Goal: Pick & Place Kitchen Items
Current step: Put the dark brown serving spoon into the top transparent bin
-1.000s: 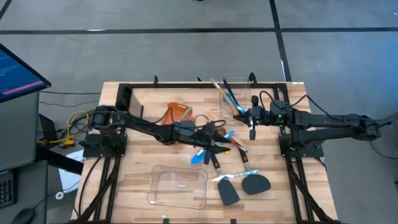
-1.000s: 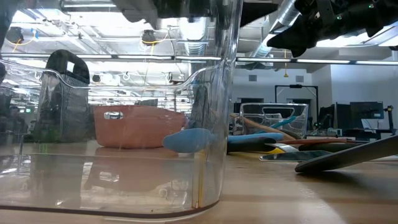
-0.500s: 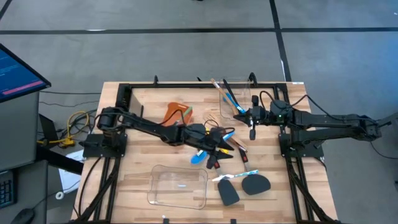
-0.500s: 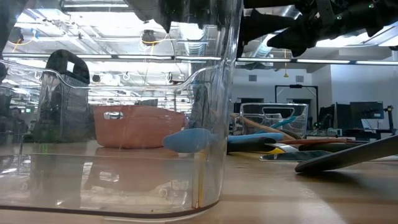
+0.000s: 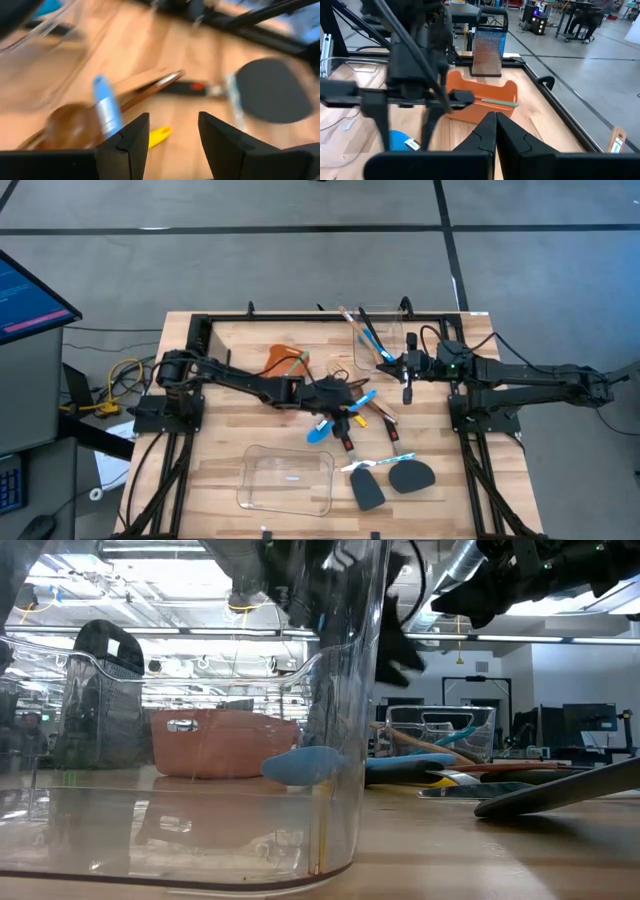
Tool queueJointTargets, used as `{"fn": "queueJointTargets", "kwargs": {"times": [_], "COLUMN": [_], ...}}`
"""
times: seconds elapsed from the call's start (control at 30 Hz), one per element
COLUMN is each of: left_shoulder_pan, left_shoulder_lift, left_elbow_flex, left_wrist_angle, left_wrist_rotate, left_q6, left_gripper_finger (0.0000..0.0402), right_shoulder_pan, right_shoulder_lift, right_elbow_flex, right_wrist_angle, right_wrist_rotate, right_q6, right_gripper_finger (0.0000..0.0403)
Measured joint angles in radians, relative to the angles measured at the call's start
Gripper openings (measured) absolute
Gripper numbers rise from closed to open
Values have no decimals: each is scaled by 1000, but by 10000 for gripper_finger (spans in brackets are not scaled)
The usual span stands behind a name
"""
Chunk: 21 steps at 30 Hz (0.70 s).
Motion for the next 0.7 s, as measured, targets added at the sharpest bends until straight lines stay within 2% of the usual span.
{"fn": "queueJointTargets", "kwargs": {"times": [0.23, 0.5, 0.7], "left_shoulder_pan": [10, 12, 12], "left_shoulder_lift": [0, 0, 0], "left_elbow_flex": [0, 0, 0], "left_wrist_angle": [-137, -280, -278], "left_wrist_rotate": [-106, -158, -177], "left_q6": [-28, -60, -55], "left_gripper_finger": [156, 156, 156], "right_shoulder_pan": [0, 0, 0], "right_shoulder_lift": [0, 0, 0], "right_elbow_flex": [0, 0, 0], "right_wrist_angle": [0, 0, 4], "right_wrist_rotate": [0, 0, 0], "right_q6": [0, 0, 0], "right_gripper_finger": [1, 1, 1]}}
